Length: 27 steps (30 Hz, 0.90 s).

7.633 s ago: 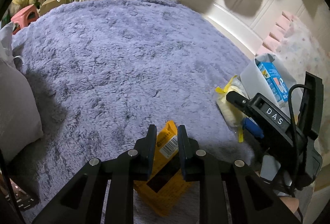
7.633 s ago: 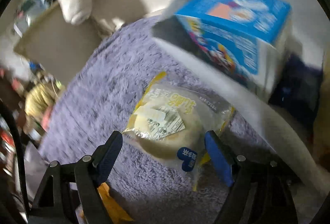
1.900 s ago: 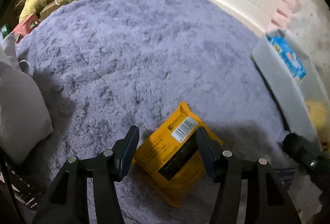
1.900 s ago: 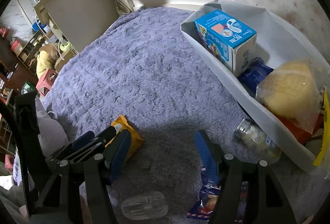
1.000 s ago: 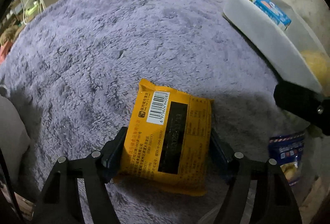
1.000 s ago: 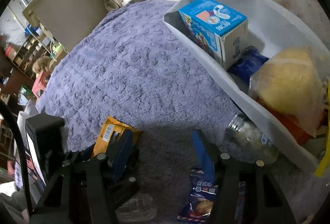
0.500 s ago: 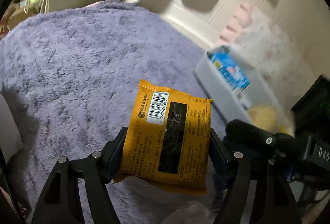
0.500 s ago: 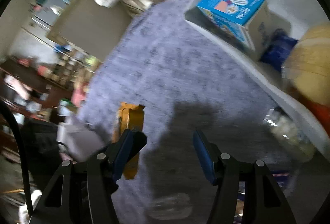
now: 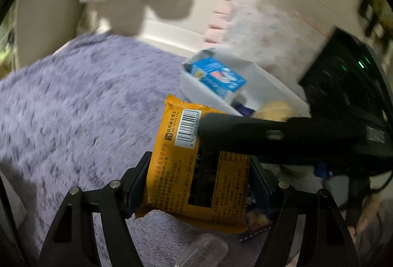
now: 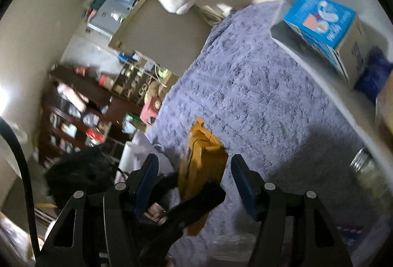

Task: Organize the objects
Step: 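Grasp the orange pack with the right gripper while the left gripper releases it, then carry the orange pack into the grey basket and open the right gripper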

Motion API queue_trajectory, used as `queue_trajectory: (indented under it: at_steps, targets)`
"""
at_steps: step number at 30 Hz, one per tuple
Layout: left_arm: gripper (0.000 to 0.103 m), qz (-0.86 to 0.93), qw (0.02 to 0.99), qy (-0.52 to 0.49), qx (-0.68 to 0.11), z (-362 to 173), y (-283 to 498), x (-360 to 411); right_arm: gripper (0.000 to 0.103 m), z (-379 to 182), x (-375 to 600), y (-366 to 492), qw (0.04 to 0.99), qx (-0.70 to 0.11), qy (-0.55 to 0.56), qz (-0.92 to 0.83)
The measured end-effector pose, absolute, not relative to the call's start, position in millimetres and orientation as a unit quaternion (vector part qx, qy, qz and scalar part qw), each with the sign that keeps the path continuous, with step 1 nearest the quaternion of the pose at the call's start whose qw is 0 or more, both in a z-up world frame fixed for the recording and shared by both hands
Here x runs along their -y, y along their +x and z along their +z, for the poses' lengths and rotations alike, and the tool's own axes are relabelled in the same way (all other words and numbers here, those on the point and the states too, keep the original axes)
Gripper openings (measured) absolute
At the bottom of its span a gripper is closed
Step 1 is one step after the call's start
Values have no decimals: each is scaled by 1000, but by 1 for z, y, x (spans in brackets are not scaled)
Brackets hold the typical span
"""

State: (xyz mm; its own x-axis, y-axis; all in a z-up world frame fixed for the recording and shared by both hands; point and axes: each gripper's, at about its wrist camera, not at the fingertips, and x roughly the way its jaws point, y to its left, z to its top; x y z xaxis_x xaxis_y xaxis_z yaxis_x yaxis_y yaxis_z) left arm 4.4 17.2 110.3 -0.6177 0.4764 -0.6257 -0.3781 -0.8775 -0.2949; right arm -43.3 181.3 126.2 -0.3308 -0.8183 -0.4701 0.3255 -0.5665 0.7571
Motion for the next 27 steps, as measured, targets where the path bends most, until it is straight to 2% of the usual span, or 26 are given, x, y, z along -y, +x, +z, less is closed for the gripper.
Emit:
queue_trajectory:
  at_steps: [1,3,5,8,11,18,20,24,27]
  targets:
    - [73,900,237,-361,58,112,6,-20,47,127,-180,-43,382,280,440,-763]
    - [73,908,232,-347,49,116,9,-20,38,126,-183,-43,378,282,439,-765]
    - [72,907,238,-342,67,117,7,-16,22,123,-189,-45,369,293,438,-766]
    - [72,900,249,-345,96,119,5,-12,21,120,-202,-45,353,329,430,-764]
    - [72,901,253,-334,112,124,8,-11,21,129,-213,-43,323,330,410,-787]
    - [68,907,241,-293,182,146,19,-11,21,184,-228,-5,173,253,329,-893]
    - [63,910,240,-286,182,152,22,-16,21,205,-231,13,119,217,291,-924]
    - [43,915,225,-305,138,154,21,-38,21,225,-236,29,23,147,255,-955]
    - [31,911,219,-335,96,144,17,-58,21,219,-255,23,-11,149,269,-951]
